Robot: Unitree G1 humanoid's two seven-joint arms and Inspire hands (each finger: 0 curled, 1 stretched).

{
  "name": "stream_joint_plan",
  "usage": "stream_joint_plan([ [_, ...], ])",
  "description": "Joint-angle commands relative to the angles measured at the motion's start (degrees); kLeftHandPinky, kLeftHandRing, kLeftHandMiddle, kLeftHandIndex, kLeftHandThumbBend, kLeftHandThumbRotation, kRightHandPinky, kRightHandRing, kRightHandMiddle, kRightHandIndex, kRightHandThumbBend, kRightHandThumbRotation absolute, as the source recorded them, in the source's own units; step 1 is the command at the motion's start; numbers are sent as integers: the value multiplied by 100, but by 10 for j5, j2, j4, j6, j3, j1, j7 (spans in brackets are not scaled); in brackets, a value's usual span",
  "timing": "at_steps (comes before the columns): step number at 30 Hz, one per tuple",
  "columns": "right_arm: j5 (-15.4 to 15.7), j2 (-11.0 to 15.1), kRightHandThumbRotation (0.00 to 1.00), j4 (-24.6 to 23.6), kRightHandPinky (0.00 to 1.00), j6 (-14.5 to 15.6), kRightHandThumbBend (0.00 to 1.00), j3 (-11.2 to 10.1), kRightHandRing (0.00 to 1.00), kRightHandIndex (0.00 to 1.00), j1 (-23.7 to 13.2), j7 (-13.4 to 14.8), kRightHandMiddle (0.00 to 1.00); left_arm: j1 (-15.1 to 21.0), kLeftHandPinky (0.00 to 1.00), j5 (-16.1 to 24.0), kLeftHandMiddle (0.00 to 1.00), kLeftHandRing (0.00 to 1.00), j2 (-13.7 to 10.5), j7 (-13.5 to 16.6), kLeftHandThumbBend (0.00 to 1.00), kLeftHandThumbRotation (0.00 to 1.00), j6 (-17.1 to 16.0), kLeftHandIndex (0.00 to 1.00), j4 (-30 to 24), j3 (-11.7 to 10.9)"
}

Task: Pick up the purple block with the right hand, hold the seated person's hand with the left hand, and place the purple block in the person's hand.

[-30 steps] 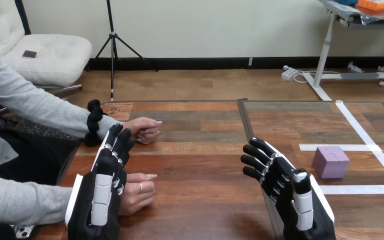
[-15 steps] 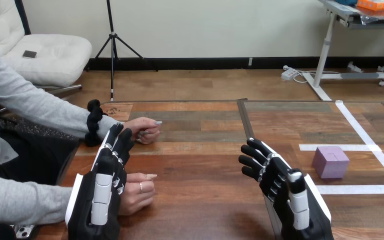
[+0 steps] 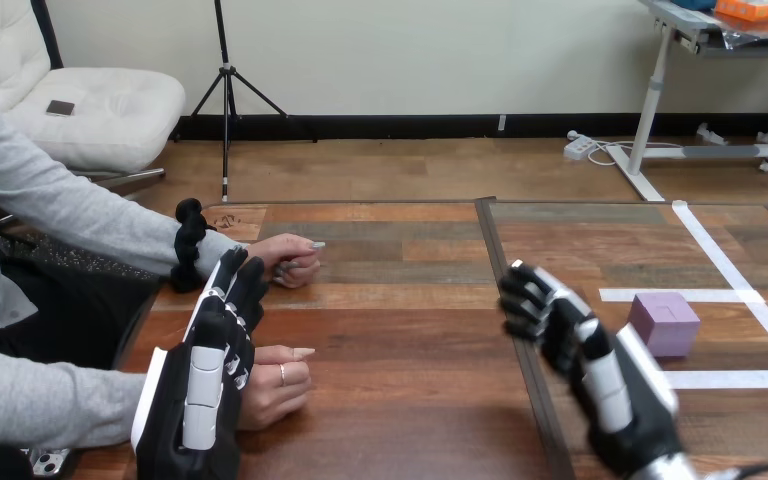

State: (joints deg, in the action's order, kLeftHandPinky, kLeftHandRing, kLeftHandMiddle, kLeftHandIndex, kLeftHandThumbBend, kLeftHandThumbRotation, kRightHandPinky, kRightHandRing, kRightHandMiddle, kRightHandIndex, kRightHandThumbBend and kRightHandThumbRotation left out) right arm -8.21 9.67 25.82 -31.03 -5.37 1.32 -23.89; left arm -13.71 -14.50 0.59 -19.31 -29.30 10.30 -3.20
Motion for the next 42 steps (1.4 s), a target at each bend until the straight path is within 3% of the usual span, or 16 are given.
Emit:
stream_joint_plan([
  [1, 3, 46, 97, 17, 90, -6, 100, -32, 93, 92, -102, 19, 92, 41, 93, 6, 93, 94, -8, -3, 83, 94, -11, 93, 3, 0],
  [8, 4, 73, 96, 38, 90, -4, 100, -42, 93, 92, -138, 33, 92, 37, 90, 4, 93, 94, -12, -3, 83, 94, 10, 92, -9, 3],
  [14, 24, 100, 96, 75, 89, -23, 100, -51, 92, 91, -172, 59, 92, 34, 87, 9, 93, 93, -10, 5, 81, 94, 21, 92, -18, 6],
  [32, 52, 169, 89, 191, 88, -29, 100, -58, 91, 89, -267, 78, 90, 42, 86, -3, 93, 93, -14, -9, 77, 91, 33, 92, -17, 5],
  [42, 110, 200, 87, 253, 84, -31, 100, -44, 90, 88, -309, 132, 89, 50, 86, 4, 93, 93, -19, -12, 76, 93, 17, 93, -9, 1],
])
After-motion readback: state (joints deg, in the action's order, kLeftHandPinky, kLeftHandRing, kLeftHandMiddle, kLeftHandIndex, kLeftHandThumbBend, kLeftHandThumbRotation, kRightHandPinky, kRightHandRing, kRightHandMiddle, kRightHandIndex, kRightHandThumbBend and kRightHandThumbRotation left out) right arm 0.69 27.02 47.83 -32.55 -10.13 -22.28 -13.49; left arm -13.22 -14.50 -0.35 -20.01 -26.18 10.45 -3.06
